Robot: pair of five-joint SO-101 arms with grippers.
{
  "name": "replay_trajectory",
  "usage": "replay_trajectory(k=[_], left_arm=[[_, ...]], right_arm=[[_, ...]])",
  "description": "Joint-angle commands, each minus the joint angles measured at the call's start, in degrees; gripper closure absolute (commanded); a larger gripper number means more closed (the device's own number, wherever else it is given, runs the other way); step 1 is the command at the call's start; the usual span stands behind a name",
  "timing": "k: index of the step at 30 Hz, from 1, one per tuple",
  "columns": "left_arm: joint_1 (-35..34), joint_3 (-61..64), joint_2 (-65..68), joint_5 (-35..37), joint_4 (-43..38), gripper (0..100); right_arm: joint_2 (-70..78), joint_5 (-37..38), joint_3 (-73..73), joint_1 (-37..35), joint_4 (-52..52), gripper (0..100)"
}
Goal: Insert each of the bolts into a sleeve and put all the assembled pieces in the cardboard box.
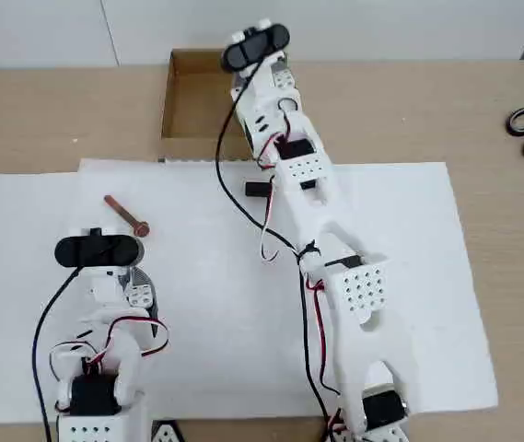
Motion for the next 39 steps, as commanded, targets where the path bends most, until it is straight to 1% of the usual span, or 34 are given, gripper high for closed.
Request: replay_trajectory(k=[1,3,7,9,13,17,20,23,24,25,28,30,33,37,39], left_arm=[[-0.1,-0.4,-0.4,0.1,-1.0,99],[-0.1,-0.4,-0.4,0.1,-1.0,99],[-0.1,-0.4,-0.4,0.1,-0.9,99],[-0.1,-0.4,-0.4,0.0,-0.9,99],[-0.2,-0.4,-0.4,0.0,-0.9,99],[-0.3,-0.5,-0.4,0.1,-0.9,99],[-0.3,-0.5,-0.4,0.1,-0.9,99],[-0.4,-0.5,-0.4,0.2,-0.9,99],[-0.4,-0.5,-0.4,0.3,-0.9,99],[-0.4,-0.5,-0.4,0.3,-0.9,99],[-0.4,-0.5,-0.4,0.3,-0.9,99],[-0.4,-0.5,-0.4,0.3,-0.9,99],[-0.4,-0.5,-0.4,0.3,-0.9,99],[-0.4,-0.4,-0.4,0.3,-0.9,99],[-0.4,-0.4,-0.4,0.3,-0.9,99]], right_arm=[[-1.4,0.3,-4.3,-0.6,4.9,78.6],[-2.2,0.3,-6.0,-0.6,9.2,78.6],[-8.0,-0.1,-9.6,-0.5,24.0,78.6],[-11.2,-2.5,-10.5,-0.4,30.8,79.5],[-17.4,-7.4,-11.1,-0.1,42.0,88.7],[-20.8,-7.6,-11.0,-0.1,50.9,99.8],[-21.1,-7.6,-11.0,-0.1,56.7,98.0],[-21.5,-7.3,-11.0,-0.1,64.7,97.6],[-21.8,-5.9,-11.0,-0.1,67.3,97.6],[-22.0,-2.8,-11.0,-0.2,69.9,97.6],[-22.5,10.5,-11.0,-0.5,76.7,97.6],[-22.3,16.9,-11.0,-0.6,79.9,97.6],[-22.0,22.0,-10.6,-0.6,81.5,95.5],[-22.0,28.2,-10.6,-0.6,82.1,86.4],[-22.0,31.6,-10.5,-0.6,82.1,83.9]])
